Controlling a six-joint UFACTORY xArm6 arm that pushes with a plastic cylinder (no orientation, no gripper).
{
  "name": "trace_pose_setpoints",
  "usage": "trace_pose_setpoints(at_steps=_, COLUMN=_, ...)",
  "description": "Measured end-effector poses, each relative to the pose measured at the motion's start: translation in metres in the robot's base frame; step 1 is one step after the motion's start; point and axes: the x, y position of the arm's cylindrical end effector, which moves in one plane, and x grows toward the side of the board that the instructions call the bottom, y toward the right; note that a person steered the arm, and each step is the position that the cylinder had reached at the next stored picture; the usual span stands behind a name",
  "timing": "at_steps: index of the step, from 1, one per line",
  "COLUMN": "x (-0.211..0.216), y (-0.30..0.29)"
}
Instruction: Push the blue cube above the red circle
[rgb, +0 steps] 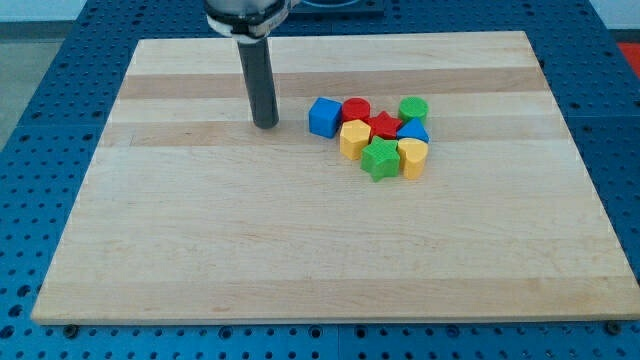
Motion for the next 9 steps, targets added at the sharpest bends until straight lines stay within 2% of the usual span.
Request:
trace_pose_setpoints(at_steps=1, x=0.035, y=0.011)
trace_pose_setpoints(at_steps=3, x=0.043, y=0.039)
trace_pose_setpoints(at_steps=9, x=-0.044, y=0.064)
